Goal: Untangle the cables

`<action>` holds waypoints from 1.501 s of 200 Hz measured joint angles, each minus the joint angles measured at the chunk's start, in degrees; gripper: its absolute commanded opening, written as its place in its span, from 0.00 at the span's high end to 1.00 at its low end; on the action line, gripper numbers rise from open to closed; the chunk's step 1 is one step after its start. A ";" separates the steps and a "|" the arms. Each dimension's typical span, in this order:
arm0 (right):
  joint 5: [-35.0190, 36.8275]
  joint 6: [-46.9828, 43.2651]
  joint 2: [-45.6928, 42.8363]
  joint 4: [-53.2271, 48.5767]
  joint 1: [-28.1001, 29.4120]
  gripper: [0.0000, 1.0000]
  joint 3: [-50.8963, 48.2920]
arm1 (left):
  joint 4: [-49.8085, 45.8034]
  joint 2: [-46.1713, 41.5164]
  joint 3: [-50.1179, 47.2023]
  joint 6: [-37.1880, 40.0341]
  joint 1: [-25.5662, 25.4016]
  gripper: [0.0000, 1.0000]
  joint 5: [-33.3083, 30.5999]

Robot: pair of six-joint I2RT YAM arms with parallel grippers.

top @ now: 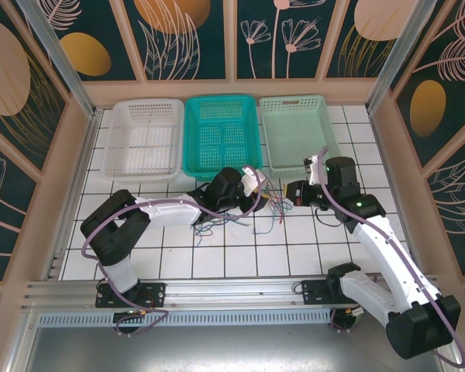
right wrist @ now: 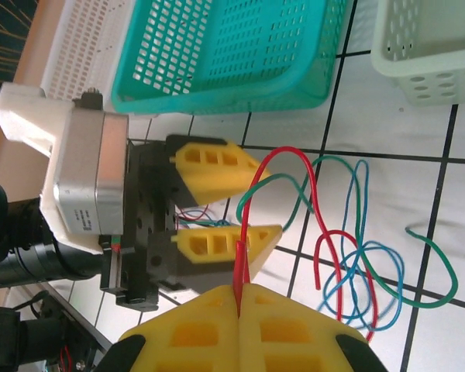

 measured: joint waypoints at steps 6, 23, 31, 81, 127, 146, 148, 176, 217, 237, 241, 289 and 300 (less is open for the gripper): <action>-0.24 0.00 -0.15 -0.02 -0.22 1.00 0.00 | 0.20 0.00 -0.02 -0.04 0.00 0.77 0.00; -0.63 -0.02 -0.31 -0.04 -0.31 1.00 0.02 | 0.55 0.00 -0.02 0.07 0.00 0.86 0.07; -0.63 -0.04 -0.33 -0.11 -0.37 1.00 0.02 | 0.66 0.00 -0.02 -0.17 0.00 0.88 -0.02; -0.22 -0.11 -0.39 -2.69 -4.74 1.00 0.83 | 0.57 0.09 -0.02 -1.05 0.00 1.00 -3.34; 0.48 -0.35 -0.74 -5.53 -11.89 1.00 1.03 | -1.29 1.07 -0.13 -2.67 -0.07 1.00 -7.69; 0.28 -1.11 -0.72 -6.60 -11.91 1.00 0.98 | -1.64 1.09 -0.79 -3.45 -0.07 1.00 -9.09; 0.28 -1.27 -0.72 -6.71 -11.91 1.00 0.94 | -1.64 1.09 -0.85 -3.52 -0.07 1.00 -9.18; 1.05 -1.53 -0.07 -7.96 -11.67 1.00 -1.07 | -2.67 1.05 -1.55 -4.74 -0.07 1.00 -11.58; 10.67 -1.11 3.23 -9.92 -10.95 1.00 -1.18 | -4.04 -0.68 -1.70 -5.75 -0.07 1.00 -16.85; 14.16 -0.68 3.74 -10.58 -10.62 1.00 -1.18 | -4.11 -2.97 -2.54 -6.05 -0.07 1.00 -18.71; 14.71 -0.66 3.89 -10.67 -10.51 1.00 -1.18 | -4.09 -3.41 -2.75 -6.23 -0.07 1.00 -18.84; 17.40 -0.20 9.07 -10.58 -5.31 1.00 -1.18 | -2.45 -5.60 -4.35 -6.82 -0.07 1.00 -15.54; 18.18 -0.04 10.38 -10.49 -4.09 0.88 -1.18 | -1.86 -5.81 -4.50 -6.84 -0.07 1.00 -14.16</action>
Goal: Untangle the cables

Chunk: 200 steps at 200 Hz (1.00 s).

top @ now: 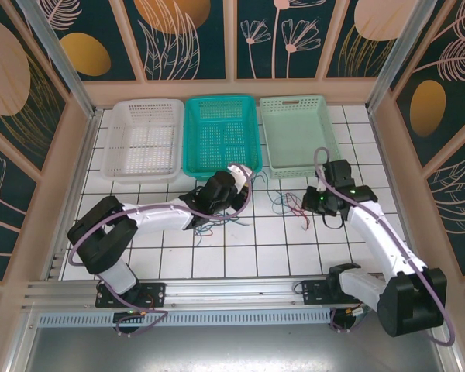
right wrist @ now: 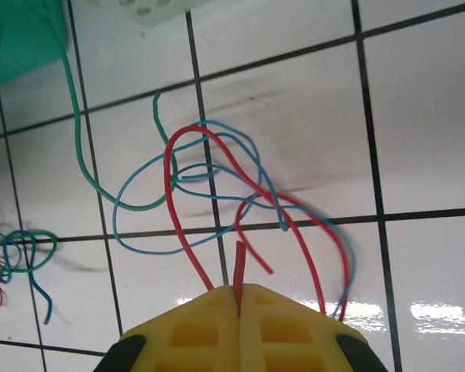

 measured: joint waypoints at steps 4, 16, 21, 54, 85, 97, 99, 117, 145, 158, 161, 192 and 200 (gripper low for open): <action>0.24 0.04 0.52 0.04 0.39 0.81 0.00 | 0.28 -0.07 -0.07 0.00 0.00 1.00 0.26; 1.11 0.42 2.03 0.33 1.16 0.58 0.00 | 0.98 -0.66 -0.35 0.00 0.00 1.00 1.25; 1.55 0.68 2.62 0.44 1.38 0.51 -0.02 | 1.14 -0.96 -0.46 0.00 0.00 1.00 1.44; 4.31 1.40 1.40 2.32 1.99 0.34 -0.37 | 1.18 -3.28 -0.48 0.07 0.00 1.00 1.60; 6.40 1.97 -6.64 4.94 1.75 0.30 -0.39 | 1.22 -3.96 -1.01 0.66 0.00 1.00 1.25; 6.47 2.16 -8.17 5.73 1.53 0.30 -0.39 | 1.29 -4.17 -1.81 0.92 0.00 1.00 1.42; 6.45 2.21 -8.28 5.84 1.49 0.30 -0.39 | 1.29 -4.20 -1.97 0.94 0.00 1.00 1.46; 5.88 2.73 -7.34 7.08 1.33 0.34 -0.39 | 1.57 -4.55 -3.15 1.36 0.00 1.00 1.70; 4.00 2.84 -4.48 11.28 2.82 0.34 -1.18 | 2.60 -5.09 -3.69 1.55 0.00 1.00 1.79; 3.74 3.52 -3.87 14.14 4.24 0.35 -2.73 | 3.69 -5.73 -3.93 1.49 0.00 1.00 1.60; 3.67 3.98 -3.67 14.84 4.44 0.35 -3.21 | 4.04 -5.88 -4.04 1.42 0.00 1.00 1.55; 2.01 8.74 -1.33 22.71 5.01 0.38 -9.09 | 9.18 -7.34 -5.31 -0.04 0.00 1.00 1.25; 1.68 9.79 -0.39 24.50 5.31 0.37 -10.38 | 10.29 -7.45 -5.46 -0.46 0.00 1.00 1.25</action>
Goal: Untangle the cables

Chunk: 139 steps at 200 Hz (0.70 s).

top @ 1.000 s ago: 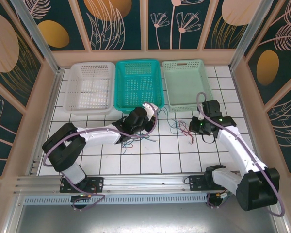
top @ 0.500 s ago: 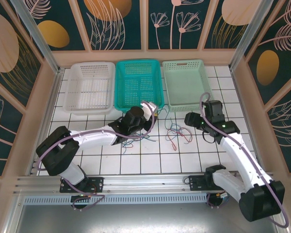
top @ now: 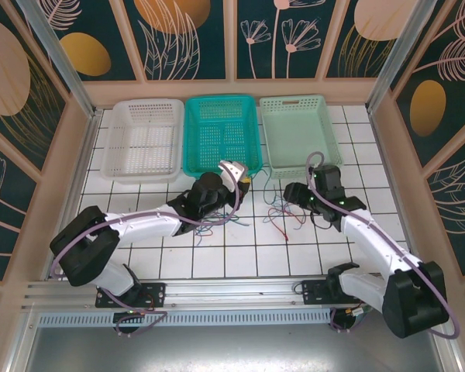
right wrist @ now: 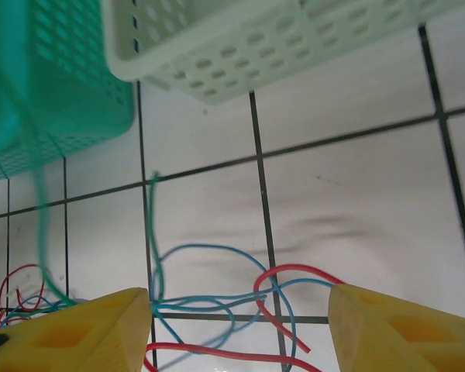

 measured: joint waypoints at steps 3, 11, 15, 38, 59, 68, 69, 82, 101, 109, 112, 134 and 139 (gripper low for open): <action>-0.13 0.52 0.50 0.70 0.17 0.37 -0.48 | 0.33 0.00 0.00 -0.11 0.00 1.00 0.02; -0.37 1.40 1.64 2.23 0.50 0.37 -1.36 | 1.11 0.00 -0.04 -0.46 0.00 1.00 0.15; -0.48 1.79 2.40 2.97 0.59 0.37 -1.73 | 1.51 0.00 -0.07 -0.59 0.00 1.00 0.22; -1.03 3.80 6.49 6.82 0.90 0.38 -2.73 | 2.86 -0.26 -0.37 -0.63 0.00 1.00 0.74; -0.46 5.05 10.10 9.33 0.90 0.49 -2.86 | 3.87 -0.90 -1.27 -0.63 0.00 1.00 1.62; -0.22 5.35 11.74 10.08 0.90 0.55 -2.86 | 4.37 -1.27 -1.73 -0.63 0.00 1.00 1.70; -0.15 5.25 12.02 10.19 0.90 0.55 -2.86 | 4.44 -1.36 -1.79 -0.63 0.00 1.00 1.70; 0.20 5.64 14.49 10.56 0.79 0.65 -2.89 | 4.72 -2.14 -2.40 -0.61 0.00 1.00 1.68; 0.61 6.49 16.63 10.99 0.13 0.72 -3.50 | 4.72 -3.80 -3.21 -0.44 0.00 1.00 1.42; 0.52 6.78 16.81 11.72 -0.48 0.72 -4.07 | 4.48 -4.68 -3.37 -0.17 0.00 1.00 1.27; 0.44 7.02 16.79 12.07 -0.76 0.72 -4.28 | 4.39 -4.92 -3.39 -0.07 0.00 1.00 1.25; 0.44 6.97 15.87 13.53 -1.70 0.58 -5.16 | 4.11 -6.40 -3.37 0.94 0.00 1.00 1.33; 0.48 6.51 15.37 13.55 -1.66 0.52 -5.31 | 4.11 -6.45 -3.37 1.01 0.00 1.00 1.46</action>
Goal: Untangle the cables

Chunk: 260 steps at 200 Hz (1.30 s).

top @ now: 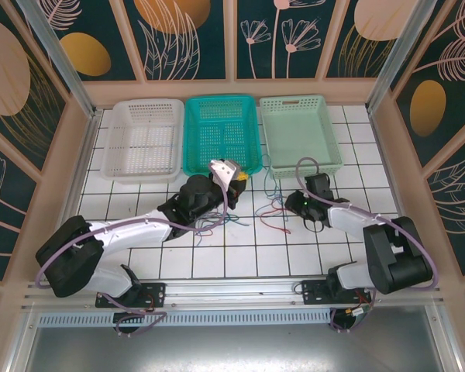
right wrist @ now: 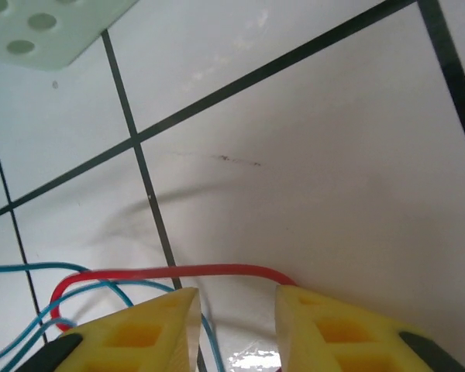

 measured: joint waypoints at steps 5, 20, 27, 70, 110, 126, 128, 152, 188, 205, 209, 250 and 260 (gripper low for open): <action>0.24 0.00 -0.76 -0.11 0.15 0.49 -0.17 | -0.02 0.02 0.00 0.11 0.00 1.00 0.04; 0.79 -1.33 -3.19 -0.98 0.61 0.42 -0.57 | -0.70 0.22 0.00 0.13 0.00 1.00 0.04; 0.83 -1.62 -4.52 -1.60 0.90 0.40 -0.57 | -0.92 0.42 0.00 0.11 0.00 1.00 0.02; 1.05 -2.58 -10.60 -5.33 3.85 0.39 -0.57 | -6.60 3.30 1.33 -0.02 0.00 1.00 -2.64; 2.56 -3.04 -10.82 -8.87 8.20 0.40 -0.70 | -11.47 5.40 5.01 -0.13 0.00 1.00 -4.63; 3.34 -4.04 -10.95 -9.81 9.40 0.42 -0.76 | -12.76 5.97 6.23 -0.33 0.00 1.00 -4.92; 3.43 -4.02 -11.04 -9.88 9.51 0.42 -0.76 | -12.90 6.03 6.36 -0.33 0.00 1.00 -4.94; 4.28 -5.70 -12.11 -10.47 10.54 0.41 -0.92 | -14.08 6.45 6.93 -0.55 0.00 1.00 -4.94; 5.97 -8.59 -12.74 -8.48 11.47 0.34 -1.09 | -15.41 6.69 6.97 -0.55 0.00 1.00 -4.48; 5.97 -9.53 -11.17 -5.81 11.54 0.35 -1.07 | -15.85 6.69 6.97 -0.57 0.00 1.00 -4.22; 6.01 -9.77 -10.56 -5.44 11.56 0.35 -0.96 | -15.93 6.69 6.97 -0.57 0.00 1.00 -4.17; 5.90 -11.89 -1.86 -3.56 11.58 0.38 1.14 | -16.76 6.49 6.97 -1.22 0.00 1.00 -3.45; 5.92 -11.91 -1.01 -3.10 11.56 0.41 1.11 | -17.05 6.45 6.97 -1.42 0.00 1.00 -3.10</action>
